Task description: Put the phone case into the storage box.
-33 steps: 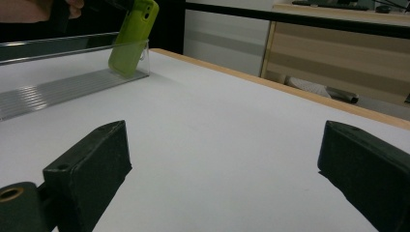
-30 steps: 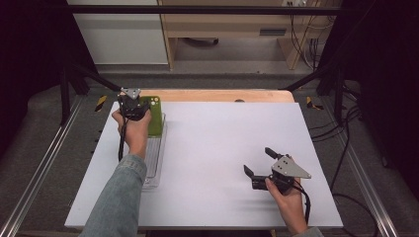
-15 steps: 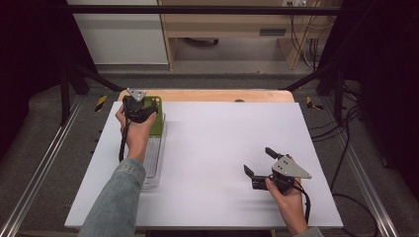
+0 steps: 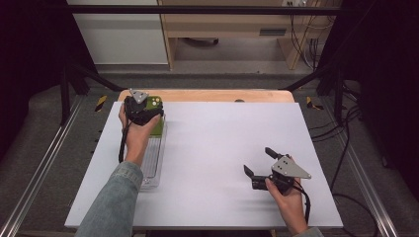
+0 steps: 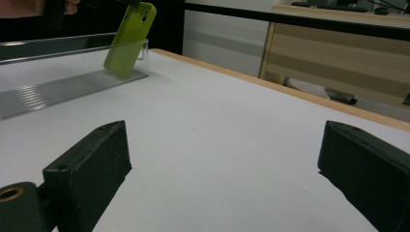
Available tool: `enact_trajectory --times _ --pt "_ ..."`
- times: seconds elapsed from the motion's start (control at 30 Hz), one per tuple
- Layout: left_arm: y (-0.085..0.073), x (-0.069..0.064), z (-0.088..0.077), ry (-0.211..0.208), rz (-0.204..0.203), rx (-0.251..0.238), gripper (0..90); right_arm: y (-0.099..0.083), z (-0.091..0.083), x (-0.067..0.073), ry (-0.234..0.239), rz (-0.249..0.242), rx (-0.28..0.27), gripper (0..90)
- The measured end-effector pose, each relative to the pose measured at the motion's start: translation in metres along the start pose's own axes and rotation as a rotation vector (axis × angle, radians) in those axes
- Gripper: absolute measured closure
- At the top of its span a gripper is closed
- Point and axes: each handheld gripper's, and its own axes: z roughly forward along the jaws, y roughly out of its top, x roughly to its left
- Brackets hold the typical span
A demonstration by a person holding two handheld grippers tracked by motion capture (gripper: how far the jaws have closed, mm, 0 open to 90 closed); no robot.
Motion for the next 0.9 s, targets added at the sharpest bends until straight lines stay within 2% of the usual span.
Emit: enact_trajectory --times 0.23,0.6,0.9 --pt "0.0002 -0.0007 -0.0005 -0.010 0.002 -0.019 16.2 0.0000 0.0000 -0.0003 0.000 0.000 0.000 4.7" --pt "-0.0019 -0.0021 -0.0005 -0.061 -0.011 0.000 9.8 0.0000 -0.0001 -0.0004 0.000 -0.002 0.001 4.6" --pt "-0.0026 -0.0015 -0.0022 -0.072 -0.009 0.004 8.8 0.0000 0.0000 -0.0003 -0.001 -0.003 0.002 4.6"
